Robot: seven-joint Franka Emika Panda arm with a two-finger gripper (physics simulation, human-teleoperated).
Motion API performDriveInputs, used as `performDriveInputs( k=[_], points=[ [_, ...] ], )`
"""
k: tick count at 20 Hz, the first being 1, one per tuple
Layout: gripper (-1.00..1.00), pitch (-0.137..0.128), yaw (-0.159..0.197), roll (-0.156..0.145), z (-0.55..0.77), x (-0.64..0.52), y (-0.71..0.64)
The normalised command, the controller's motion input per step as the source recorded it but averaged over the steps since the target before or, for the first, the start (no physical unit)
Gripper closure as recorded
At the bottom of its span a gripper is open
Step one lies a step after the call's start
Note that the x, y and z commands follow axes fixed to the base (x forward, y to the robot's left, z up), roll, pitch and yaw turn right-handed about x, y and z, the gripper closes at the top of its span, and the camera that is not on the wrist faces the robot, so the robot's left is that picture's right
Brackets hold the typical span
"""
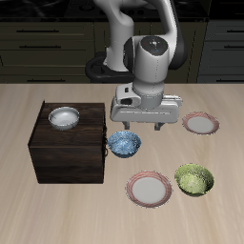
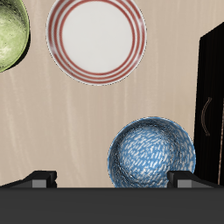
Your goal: Place the blue bowl on the plate next to the green bowl
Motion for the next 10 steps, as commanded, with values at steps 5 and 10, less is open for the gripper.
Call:
performDriveInputs(
  k=[5,10],
  points=[
    [-1.00,0.034,0.001,0.004,-0.32,-0.04,0.00],
    [-1.00,0.035,-0.005,0.002,-0.28,-0.06,-0.02]
  ],
)
